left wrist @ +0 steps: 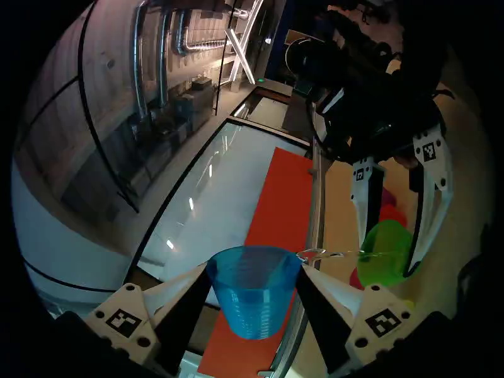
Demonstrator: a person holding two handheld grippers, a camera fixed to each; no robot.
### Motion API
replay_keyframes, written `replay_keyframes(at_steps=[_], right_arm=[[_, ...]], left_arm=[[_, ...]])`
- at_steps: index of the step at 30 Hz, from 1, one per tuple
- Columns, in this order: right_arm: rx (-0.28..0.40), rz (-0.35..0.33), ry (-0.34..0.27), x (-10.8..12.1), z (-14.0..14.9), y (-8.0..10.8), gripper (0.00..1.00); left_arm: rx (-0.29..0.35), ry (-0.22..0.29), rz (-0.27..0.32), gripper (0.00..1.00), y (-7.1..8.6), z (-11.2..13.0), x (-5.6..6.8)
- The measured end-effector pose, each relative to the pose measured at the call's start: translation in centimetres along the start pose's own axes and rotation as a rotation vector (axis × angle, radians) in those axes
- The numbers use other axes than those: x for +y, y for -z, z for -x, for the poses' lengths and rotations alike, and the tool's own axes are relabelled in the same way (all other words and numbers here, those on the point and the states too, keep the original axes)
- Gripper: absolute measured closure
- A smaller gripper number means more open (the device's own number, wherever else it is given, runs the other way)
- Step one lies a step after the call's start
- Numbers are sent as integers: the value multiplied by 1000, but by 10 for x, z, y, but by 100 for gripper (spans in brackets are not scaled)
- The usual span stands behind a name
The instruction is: Pour water
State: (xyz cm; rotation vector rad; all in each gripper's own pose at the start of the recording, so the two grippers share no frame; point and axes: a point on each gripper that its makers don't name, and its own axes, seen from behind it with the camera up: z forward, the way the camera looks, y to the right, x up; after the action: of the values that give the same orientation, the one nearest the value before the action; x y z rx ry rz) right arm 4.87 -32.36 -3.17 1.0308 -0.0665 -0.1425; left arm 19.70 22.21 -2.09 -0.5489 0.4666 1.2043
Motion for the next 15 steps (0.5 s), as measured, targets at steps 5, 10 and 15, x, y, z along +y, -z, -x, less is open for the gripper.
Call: replay_keyframes(at_steps=[5, 10, 15], right_arm=[[0, 2, 3, 0, 0, 0, 9], [2, 2, 2, 1, -1, 0, 9], [2, 3, 2, 2, -2, -1, 9]], left_arm=[[-1, -25, -4, 13, 0, 0, -1], [-1, -52, -4, 13, -1, 0, -1], [-1, -79, -6, 12, -3, -1, -1]])
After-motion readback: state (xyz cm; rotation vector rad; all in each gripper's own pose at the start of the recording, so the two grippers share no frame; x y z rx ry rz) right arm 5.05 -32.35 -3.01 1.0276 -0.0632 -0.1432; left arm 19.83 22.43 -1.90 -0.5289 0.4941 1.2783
